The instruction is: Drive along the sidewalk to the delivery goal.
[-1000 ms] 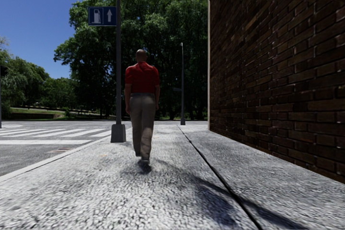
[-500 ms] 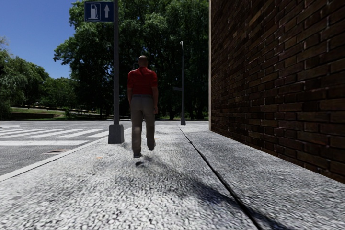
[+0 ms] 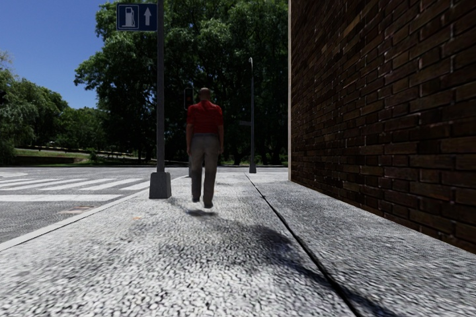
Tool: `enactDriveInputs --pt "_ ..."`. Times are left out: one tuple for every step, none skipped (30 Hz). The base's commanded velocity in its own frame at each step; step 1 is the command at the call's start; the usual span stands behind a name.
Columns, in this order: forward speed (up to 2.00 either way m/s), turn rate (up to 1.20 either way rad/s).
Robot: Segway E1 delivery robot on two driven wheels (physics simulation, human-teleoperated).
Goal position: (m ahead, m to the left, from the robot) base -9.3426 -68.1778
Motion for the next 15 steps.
enactDriveInputs --pt "0.0 0.0" --pt "0.0 0.0" --pt "0.0 0.0" --pt "0.0 0.0" --pt "0.0 0.0" --pt "0.0 0.0" --pt "0.0 0.0" --pt "0.0 0.0" --pt "0.0 0.0" --pt "0.0 0.0" --pt "0.0 0.0" --pt "0.0 0.0" --pt "0.0 0.0" --pt "0.0 0.0" --pt "0.14 0.0"
